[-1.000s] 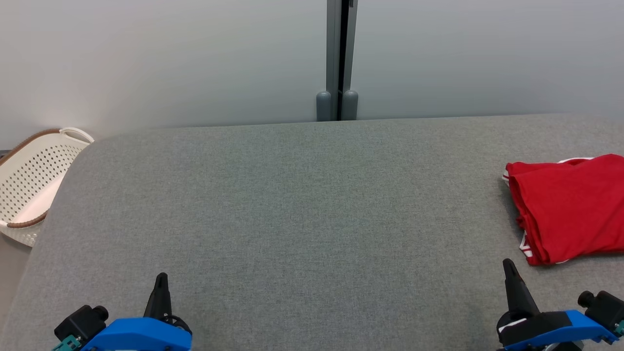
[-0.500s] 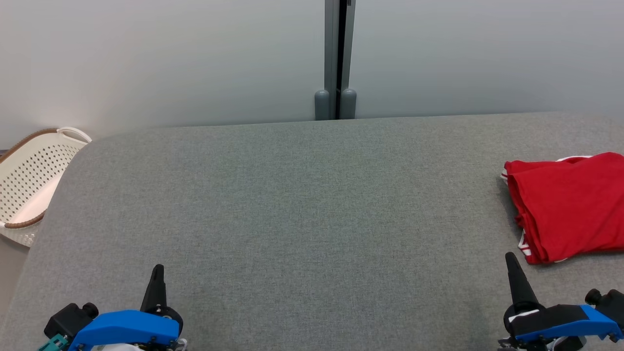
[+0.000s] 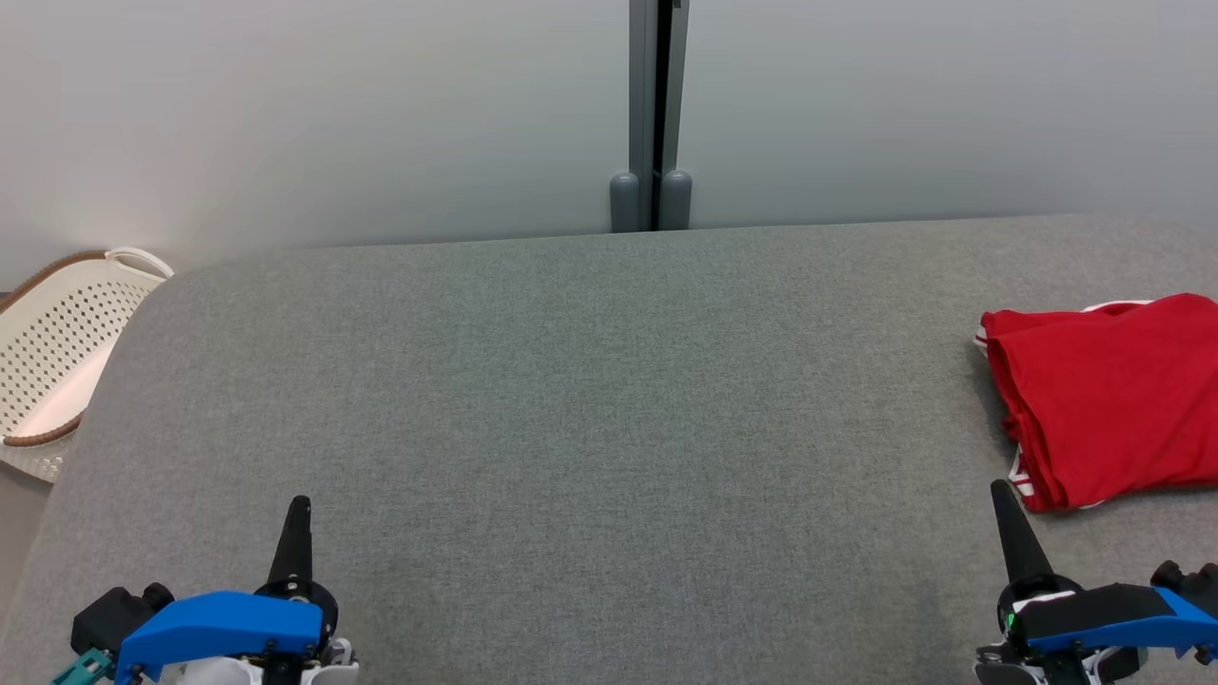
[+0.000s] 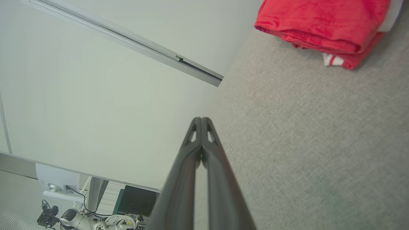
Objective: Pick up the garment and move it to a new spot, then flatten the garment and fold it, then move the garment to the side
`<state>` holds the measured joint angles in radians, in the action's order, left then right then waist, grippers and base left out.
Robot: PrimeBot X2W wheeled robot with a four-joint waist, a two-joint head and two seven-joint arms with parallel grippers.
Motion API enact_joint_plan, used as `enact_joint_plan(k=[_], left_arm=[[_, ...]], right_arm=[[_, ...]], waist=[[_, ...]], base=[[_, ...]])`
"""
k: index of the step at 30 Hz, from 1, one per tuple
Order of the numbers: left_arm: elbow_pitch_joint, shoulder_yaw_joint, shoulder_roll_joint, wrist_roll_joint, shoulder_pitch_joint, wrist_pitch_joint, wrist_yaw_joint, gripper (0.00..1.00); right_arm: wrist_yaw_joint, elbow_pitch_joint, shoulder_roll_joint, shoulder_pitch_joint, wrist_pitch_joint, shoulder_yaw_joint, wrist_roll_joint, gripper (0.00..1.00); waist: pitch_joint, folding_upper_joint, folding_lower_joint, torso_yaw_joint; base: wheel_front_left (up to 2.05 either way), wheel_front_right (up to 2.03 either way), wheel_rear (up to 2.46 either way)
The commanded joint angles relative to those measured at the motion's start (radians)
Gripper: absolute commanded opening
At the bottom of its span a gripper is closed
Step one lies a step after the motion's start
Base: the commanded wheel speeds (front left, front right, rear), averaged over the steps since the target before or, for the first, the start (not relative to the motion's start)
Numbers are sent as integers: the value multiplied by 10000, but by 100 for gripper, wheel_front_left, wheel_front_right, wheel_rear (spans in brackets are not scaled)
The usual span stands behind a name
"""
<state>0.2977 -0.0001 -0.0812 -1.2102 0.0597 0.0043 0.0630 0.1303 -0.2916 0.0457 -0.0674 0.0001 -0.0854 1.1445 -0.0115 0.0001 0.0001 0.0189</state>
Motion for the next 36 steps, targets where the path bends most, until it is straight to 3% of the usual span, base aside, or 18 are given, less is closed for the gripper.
enact_joint_plan(k=[1, 36], left_arm=[[-121, 122, 27, -208, 212, 57, 100, 0], [-410, 830, 218, -2796, 449, 786, 520, 0]], right_arm=[[6, 146, 54, -257, 80, -38, 273, 0], [7, 392, 65, -417, 812, -218, 3271, 0]], waist=[[3, -1, 0, -4], [92, -1, -1, -119]], base=[[0, 0, 0], [0, 0, 0]])
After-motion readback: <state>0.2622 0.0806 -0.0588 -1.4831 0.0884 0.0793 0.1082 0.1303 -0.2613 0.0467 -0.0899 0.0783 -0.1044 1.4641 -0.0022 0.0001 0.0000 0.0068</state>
